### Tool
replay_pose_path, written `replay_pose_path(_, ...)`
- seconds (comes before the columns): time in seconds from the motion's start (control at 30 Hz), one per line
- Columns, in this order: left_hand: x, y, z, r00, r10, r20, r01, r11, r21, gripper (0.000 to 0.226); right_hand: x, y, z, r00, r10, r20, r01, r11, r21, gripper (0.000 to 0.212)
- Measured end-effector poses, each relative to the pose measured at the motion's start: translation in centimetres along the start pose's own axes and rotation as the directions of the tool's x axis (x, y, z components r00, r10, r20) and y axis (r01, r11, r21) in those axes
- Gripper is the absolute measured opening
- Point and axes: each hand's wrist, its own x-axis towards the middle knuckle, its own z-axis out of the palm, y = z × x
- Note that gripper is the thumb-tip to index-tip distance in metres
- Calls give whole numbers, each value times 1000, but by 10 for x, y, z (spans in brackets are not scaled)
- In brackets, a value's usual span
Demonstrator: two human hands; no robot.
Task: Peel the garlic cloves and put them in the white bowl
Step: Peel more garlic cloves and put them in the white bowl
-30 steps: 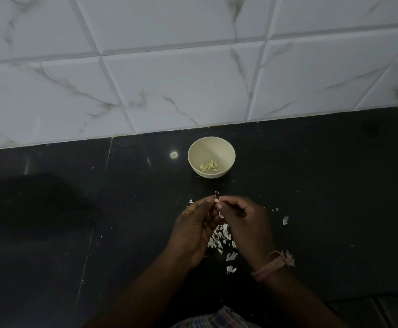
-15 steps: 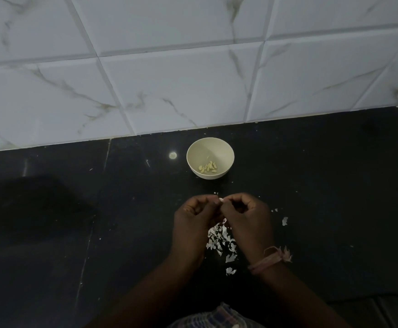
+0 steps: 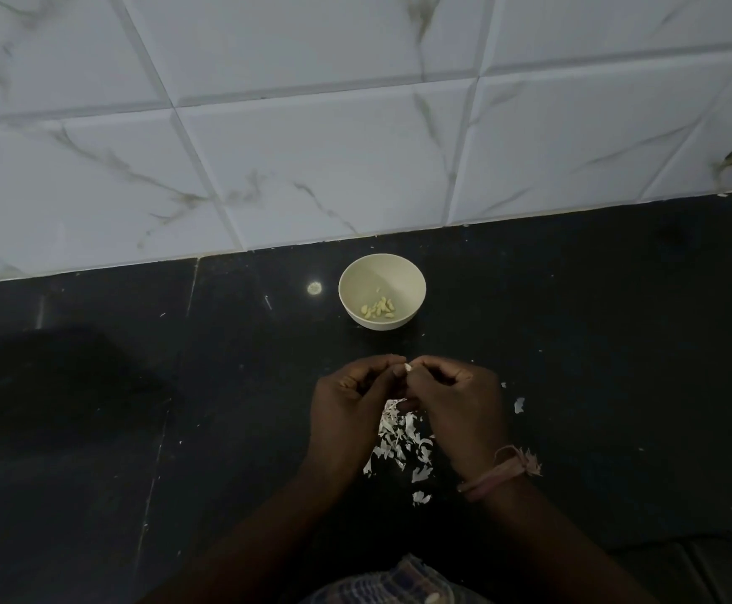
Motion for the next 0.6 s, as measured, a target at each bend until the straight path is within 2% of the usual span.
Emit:
replay_pose_path(0.07,2,1,-1,1000,12,27,-12,1000,17,14,0,-1,-1,1000,29,2,-30,998,48,13)
replay_pose_path(0.2,8,1,-4,997,-30,76,34,998,-62,14,2,-5,-2,998,64,16,-65,995,82,10)
replay_pose_path(0.3,8,-3,-5,991,-42,126,53,995,-85,17,2,-5,-3,998,56,17,-56,998,13,9)
replay_pose_path(0.47,11,-8,-7,993,-76,90,89,985,-147,12,-2,-4,-1,996,50,70,-49,999,-9,7)
replay_pose_path(0.53,10,-11,-3,986,-136,98,156,955,-254,11,0,-3,0,996,50,71,-50,999,-1,10)
replay_pose_path(0.6,7,-12,1,964,-226,140,265,856,-445,15,1,-2,1,996,62,65,-64,998,19,10)
